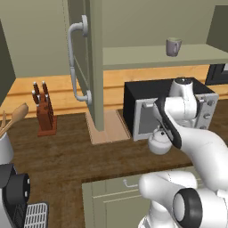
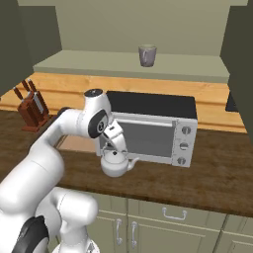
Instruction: Pick the kettle from the counter and place it on the tray. Then pick the mug from the cabinet and place it on the tray. Then close the cabinet doors.
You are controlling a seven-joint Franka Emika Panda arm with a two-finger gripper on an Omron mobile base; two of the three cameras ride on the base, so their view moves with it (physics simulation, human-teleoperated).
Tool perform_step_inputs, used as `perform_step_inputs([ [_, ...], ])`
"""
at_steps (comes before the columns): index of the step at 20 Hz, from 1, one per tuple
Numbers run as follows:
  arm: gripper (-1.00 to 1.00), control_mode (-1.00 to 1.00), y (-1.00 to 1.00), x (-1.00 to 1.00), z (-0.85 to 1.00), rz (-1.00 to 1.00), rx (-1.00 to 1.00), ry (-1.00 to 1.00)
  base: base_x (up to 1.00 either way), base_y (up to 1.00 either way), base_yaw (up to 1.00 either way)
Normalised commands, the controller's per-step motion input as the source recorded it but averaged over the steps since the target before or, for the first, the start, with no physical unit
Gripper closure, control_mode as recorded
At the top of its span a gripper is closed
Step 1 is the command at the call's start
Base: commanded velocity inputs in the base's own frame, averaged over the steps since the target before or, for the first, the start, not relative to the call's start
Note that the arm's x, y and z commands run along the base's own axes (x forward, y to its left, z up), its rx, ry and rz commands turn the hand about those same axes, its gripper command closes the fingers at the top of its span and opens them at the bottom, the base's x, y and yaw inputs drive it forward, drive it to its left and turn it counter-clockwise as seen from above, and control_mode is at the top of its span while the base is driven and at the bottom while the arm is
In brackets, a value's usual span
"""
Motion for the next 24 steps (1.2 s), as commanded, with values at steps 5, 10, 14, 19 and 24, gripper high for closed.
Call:
perform_step_inputs([
  [5,-1.00,-1.00,0.00,0.18,-0.50,-0.17,0.11,-0.02,0.00,0.00,0.00],
  [10,-1.00,-1.00,0.00,0.16,-0.09,-0.12,0.15,-0.04,0.00,0.00,0.00],
  [14,-1.00,-1.00,0.00,0.01,0.00,-0.10,0.14,-0.05,0.00,0.00,0.00],
  [19,-1.00,-1.00,-0.02,0.00,0.00,-0.14,0.11,-0.02,0.00,0.00,0.00],
  [24,-1.00,-1.00,0.00,0.07,0.00,-0.13,0.06,0.00,0.00,0.00,0.00],
])
